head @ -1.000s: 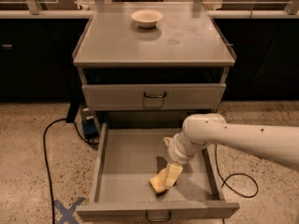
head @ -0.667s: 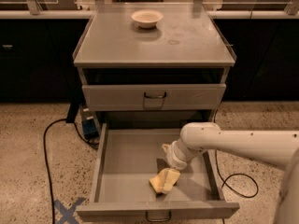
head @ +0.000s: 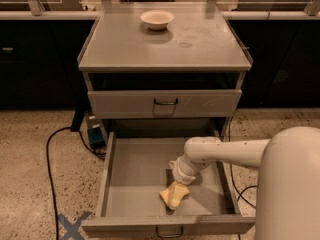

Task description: Pick sponge from middle drawer and place on counter

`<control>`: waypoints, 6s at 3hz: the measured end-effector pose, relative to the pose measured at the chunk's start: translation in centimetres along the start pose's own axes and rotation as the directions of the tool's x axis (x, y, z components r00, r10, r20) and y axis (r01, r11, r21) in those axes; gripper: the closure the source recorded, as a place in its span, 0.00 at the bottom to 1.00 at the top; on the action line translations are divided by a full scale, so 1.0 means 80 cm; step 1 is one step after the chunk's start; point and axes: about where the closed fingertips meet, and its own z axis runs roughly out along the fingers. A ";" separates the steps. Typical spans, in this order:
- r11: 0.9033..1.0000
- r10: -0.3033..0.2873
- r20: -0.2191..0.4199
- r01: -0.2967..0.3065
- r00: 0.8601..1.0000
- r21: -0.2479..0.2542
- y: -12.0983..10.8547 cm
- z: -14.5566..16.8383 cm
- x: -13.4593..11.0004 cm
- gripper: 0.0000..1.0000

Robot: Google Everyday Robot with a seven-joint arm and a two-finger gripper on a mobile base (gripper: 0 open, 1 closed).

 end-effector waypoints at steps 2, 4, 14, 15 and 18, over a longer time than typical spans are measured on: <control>1.000 -0.015 -0.041 0.015 0.999 0.020 -0.022 0.031 0.003 0.00; 1.000 0.016 -0.041 -0.016 0.999 -0.007 -0.014 0.066 0.018 0.00; 0.996 -0.085 0.181 0.083 0.980 0.017 -0.107 -0.335 -0.167 1.00; 0.995 -0.097 0.211 0.099 0.973 0.000 -0.117 -0.382 -0.190 1.00; 0.967 -0.255 0.365 0.247 0.895 0.070 -0.142 -0.587 -0.290 1.00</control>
Offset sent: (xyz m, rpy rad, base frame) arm 0.0383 0.0147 -0.0459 -0.0568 -0.0422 0.0061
